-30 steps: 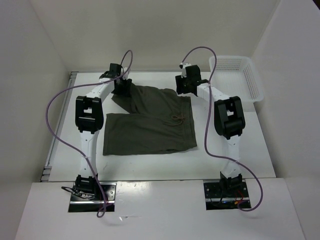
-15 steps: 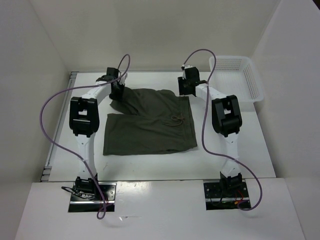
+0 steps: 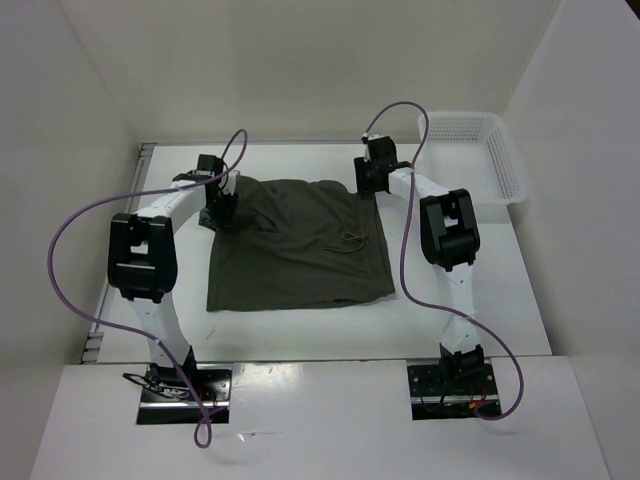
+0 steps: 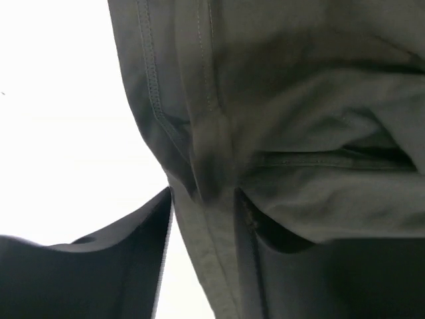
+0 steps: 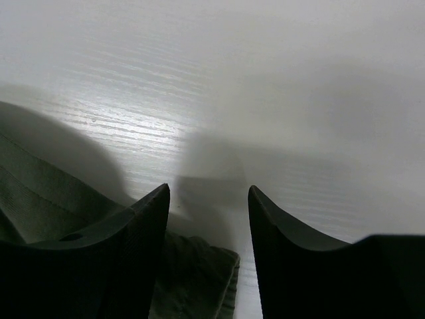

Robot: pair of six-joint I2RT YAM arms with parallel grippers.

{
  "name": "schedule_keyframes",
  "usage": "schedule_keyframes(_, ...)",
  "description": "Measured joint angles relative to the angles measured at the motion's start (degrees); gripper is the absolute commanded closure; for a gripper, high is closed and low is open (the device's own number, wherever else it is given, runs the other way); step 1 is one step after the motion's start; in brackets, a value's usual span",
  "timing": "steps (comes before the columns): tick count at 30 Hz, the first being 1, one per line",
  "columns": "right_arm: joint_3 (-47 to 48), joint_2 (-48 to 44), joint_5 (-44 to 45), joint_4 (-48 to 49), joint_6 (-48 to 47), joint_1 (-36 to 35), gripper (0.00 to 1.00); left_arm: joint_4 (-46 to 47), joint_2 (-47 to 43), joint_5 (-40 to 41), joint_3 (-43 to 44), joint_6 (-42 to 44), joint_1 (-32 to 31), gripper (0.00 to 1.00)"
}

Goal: Fold and stack the shorts
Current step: Flatten the shorts out

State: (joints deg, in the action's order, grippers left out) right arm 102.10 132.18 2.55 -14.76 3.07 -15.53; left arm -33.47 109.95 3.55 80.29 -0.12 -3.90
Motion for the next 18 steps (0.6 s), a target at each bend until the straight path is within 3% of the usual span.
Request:
schedule_keyframes(2, 0.02, 0.00, -0.13, -0.09, -0.13, -0.02, 0.42, -1.77, 1.33, -0.63, 3.13, 0.13, 0.66, 0.40)
schedule_keyframes(8, 2.40, 0.52, -2.64, -0.55, -0.33, -0.02, 0.39, 0.57, 18.49, -5.68, 39.95, 0.00, 4.50, 0.29)
schedule_keyframes(10, 3.13, 0.61, -3.56, -0.52, -0.31, -0.02, 0.37, 1.25, 22.64, -6.60, 47.30, -0.07, 5.16, 0.29)
schedule_keyframes(18, 4.76, 2.40, -5.77, -1.81, 2.51, 0.04, 0.37, -0.79, 33.14, -8.79, 50.10, -0.07, 3.28, 0.23)
